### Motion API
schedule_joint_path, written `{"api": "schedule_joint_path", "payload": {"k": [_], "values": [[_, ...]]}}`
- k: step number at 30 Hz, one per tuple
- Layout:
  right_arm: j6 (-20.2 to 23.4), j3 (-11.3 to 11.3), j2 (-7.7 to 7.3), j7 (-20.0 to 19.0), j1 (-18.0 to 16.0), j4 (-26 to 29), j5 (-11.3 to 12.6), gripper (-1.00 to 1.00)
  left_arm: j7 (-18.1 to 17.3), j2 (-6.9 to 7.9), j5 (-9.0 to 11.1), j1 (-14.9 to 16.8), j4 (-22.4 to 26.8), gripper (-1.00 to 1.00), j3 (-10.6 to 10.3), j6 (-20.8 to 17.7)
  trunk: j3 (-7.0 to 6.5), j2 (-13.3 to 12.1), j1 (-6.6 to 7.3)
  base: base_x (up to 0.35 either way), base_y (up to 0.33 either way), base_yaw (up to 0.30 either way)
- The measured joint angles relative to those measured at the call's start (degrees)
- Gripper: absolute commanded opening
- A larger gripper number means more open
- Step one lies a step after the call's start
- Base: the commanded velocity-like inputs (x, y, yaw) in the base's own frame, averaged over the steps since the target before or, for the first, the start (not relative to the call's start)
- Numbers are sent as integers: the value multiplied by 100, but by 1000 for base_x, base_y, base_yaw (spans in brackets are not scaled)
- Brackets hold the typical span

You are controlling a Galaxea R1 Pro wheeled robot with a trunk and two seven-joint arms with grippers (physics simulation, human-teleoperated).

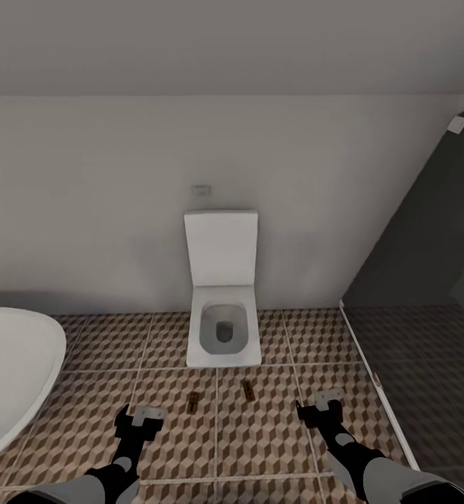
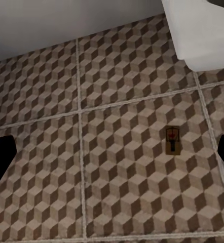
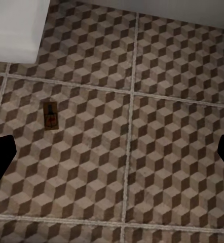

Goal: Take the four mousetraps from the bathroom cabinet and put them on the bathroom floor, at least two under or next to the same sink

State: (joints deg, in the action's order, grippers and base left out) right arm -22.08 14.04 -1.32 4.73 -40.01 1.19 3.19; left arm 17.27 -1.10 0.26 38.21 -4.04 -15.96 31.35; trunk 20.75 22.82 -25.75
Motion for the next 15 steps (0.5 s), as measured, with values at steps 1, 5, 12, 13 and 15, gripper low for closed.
{"api": "schedule_joint_path", "payload": {"k": [1,5,12,13,15], "values": [[0,1,0,0,1,0,0,100,0,0,0,0,0,100,0,0,-9,0,0,0,0,0],[0,3,0,0,1,0,0,100,0,0,0,0,0,100,0,0,-45,0,0,0,0,0],[0,0,0,0,1,0,0,100,0,0,0,0,0,100,0,0,-109,0,0,0,0,0],[0,-2,0,0,4,0,0,100,0,0,0,-1,0,100,0,0,-118,0,0,0,0,0],[0,1,0,0,5,0,0,100,0,0,0,-1,0,100,0,0,-136,0,0,0,0,0]]}}
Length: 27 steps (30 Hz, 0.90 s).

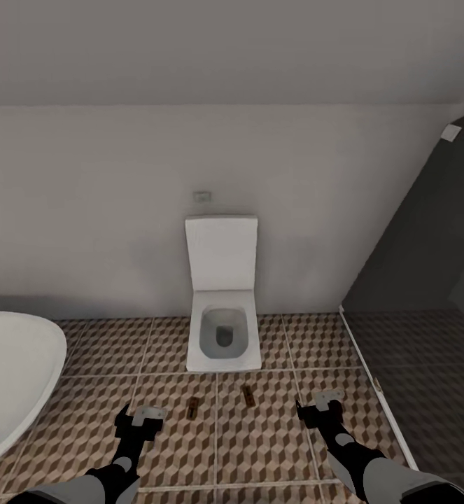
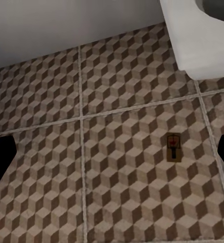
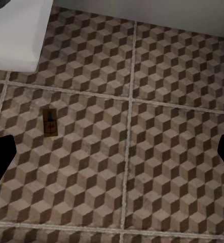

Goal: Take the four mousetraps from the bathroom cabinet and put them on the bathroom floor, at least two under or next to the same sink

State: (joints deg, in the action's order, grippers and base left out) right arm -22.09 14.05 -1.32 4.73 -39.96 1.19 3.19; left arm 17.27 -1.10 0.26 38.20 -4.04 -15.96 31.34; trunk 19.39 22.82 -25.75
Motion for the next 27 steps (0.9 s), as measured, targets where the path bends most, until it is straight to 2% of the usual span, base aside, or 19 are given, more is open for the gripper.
{"api": "schedule_joint_path", "payload": {"k": [27], "values": [[0,-2,0,0,-5,0,0,100,0,0,0,1,0,100,0,0,-245,0,0,0,0,0]]}}
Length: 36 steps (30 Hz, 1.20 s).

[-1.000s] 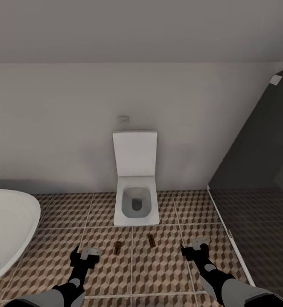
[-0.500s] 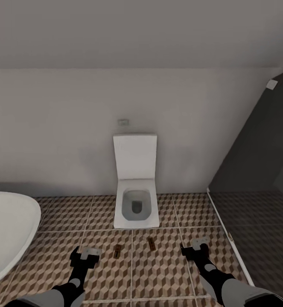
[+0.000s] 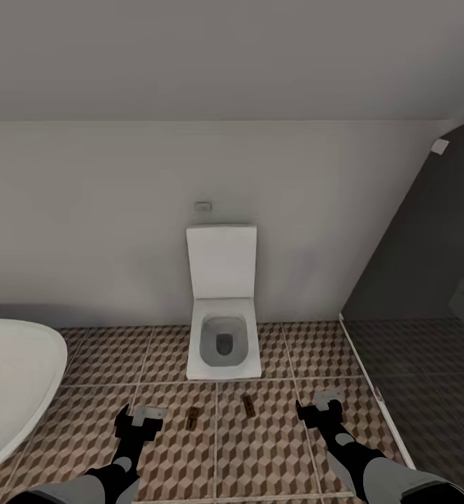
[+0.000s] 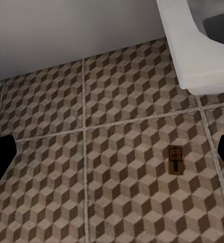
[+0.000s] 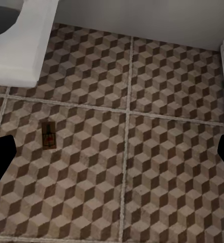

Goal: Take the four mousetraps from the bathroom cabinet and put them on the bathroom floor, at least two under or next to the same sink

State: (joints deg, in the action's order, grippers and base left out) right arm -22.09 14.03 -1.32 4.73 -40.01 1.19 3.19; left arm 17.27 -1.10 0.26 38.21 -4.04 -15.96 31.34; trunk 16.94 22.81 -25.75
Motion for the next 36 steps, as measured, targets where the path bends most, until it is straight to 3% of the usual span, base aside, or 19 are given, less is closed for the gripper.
{"api": "schedule_joint_path", "payload": {"k": [36], "values": [[0,1,0,0,1,-1,0,100,0,0,0,0,0,100,0,0,-326,0,0,0,0,0]]}}
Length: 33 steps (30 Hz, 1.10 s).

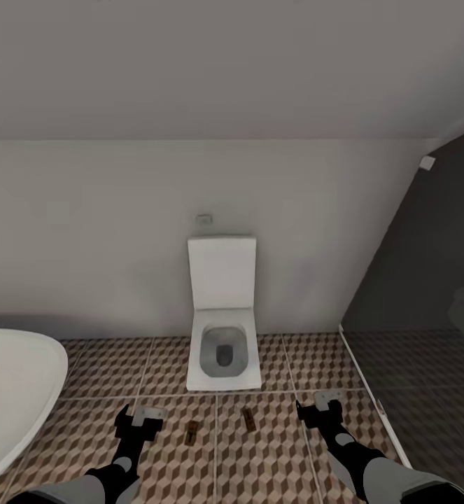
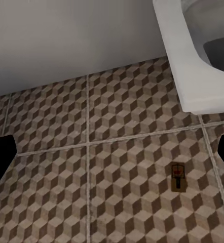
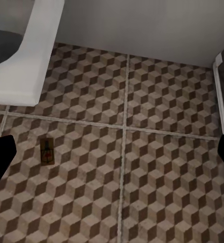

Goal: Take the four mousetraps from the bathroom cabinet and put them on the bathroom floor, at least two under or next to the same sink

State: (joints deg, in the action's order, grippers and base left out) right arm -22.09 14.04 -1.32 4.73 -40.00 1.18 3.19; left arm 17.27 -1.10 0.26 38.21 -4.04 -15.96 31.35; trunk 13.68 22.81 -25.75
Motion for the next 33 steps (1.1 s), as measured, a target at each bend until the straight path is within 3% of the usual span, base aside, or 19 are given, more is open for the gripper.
{"api": "schedule_joint_path", "payload": {"k": [33], "values": [[0,5,0,3,3,-3,0,100,0,0,0,-2,0,100,0,0,-299,-1,0,0,0,0]]}}
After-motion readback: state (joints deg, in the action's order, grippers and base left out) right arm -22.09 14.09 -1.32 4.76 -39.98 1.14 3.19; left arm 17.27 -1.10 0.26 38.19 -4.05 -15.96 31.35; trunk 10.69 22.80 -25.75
